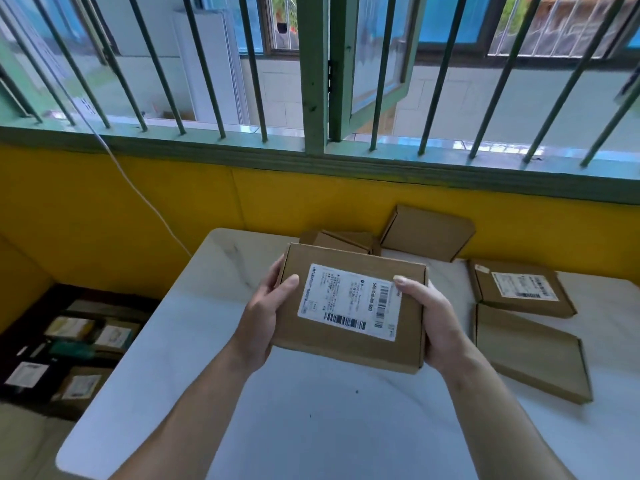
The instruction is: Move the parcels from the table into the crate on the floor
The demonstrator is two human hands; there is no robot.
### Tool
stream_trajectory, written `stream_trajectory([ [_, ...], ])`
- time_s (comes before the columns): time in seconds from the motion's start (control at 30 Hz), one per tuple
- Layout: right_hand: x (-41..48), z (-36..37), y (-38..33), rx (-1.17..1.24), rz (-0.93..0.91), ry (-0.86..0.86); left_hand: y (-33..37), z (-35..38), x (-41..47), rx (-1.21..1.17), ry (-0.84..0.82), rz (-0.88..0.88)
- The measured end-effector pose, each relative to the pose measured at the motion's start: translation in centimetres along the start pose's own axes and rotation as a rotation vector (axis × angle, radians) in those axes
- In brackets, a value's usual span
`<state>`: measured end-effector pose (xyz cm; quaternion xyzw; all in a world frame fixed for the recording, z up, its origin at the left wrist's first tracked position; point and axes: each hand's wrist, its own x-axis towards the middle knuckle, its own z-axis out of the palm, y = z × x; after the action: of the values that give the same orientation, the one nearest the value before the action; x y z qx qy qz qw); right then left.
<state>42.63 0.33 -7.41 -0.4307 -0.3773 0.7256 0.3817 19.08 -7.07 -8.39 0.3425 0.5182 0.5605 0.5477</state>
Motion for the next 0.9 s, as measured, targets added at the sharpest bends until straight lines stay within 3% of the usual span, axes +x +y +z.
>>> stream_trajectory([
  [0.5, -2.9, 1.6, -6.8, -0.044, -0.114, -0.100, 3.0, 2.2, -2.7, -0.210, -0.023, 0.228],
  [0.77, -2.6, 0.9, -5.9, -0.034, -0.097, -0.100, 2.4, 2.5, -3.3, -0.169, 0.023, 0.219],
  [0.9, -1.3, 1.3, -3.4, -0.026, -0.037, -0.121, 1.2, 1.3, -4.2, -0.059, 0.180, 0.125],
])
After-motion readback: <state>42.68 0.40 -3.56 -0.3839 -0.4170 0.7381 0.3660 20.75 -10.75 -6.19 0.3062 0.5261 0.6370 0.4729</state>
